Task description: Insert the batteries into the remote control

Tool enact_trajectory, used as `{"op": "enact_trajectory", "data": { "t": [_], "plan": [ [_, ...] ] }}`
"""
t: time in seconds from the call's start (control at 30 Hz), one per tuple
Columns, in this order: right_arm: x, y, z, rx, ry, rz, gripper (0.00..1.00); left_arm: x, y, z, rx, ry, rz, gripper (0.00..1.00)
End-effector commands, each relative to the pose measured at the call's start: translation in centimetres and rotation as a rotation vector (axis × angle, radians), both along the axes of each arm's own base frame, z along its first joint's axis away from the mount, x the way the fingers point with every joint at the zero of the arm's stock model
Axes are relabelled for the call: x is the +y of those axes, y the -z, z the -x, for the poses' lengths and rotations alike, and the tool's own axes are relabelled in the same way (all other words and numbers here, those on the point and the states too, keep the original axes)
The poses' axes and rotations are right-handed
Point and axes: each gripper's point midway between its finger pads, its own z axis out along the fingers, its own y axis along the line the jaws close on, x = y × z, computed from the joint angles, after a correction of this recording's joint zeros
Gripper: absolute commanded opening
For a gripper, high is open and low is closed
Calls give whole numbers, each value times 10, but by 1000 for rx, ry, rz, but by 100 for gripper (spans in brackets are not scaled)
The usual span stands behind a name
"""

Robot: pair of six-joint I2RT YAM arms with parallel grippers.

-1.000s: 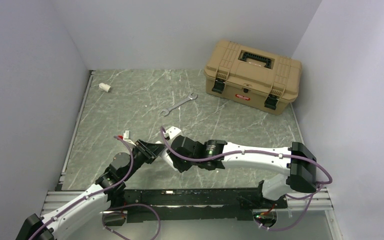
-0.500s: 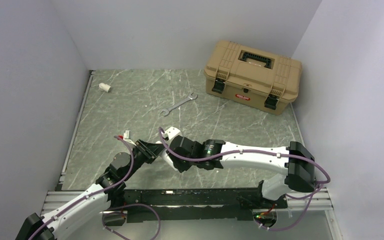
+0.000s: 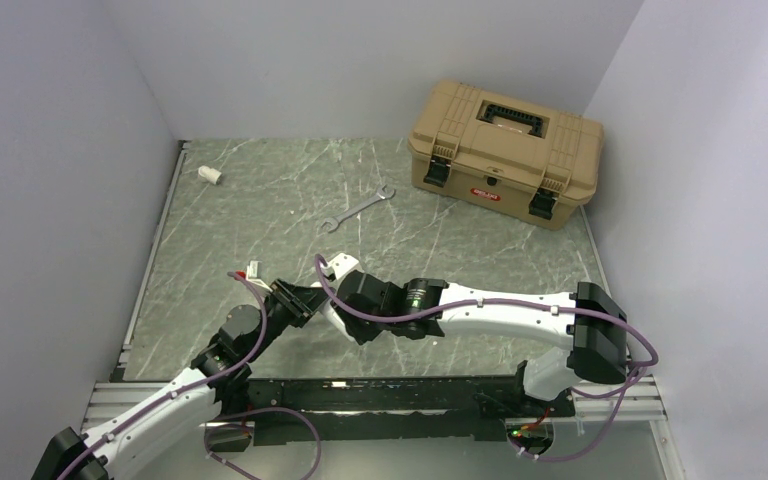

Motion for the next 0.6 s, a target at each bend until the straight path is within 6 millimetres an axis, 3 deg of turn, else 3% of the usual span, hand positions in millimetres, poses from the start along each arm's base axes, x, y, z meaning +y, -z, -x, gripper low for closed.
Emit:
{"op": "enact_trajectory", "data": {
  "t": [0.0,0.57],
  "plan": [
    [8,-14,-6,-36,1,-22,30,-1,-3,3,-14,7,59,0],
    [4,-17,-9,-57,11,-10,40,-2,-4,3,-9,14,73,0]
  ]
}}
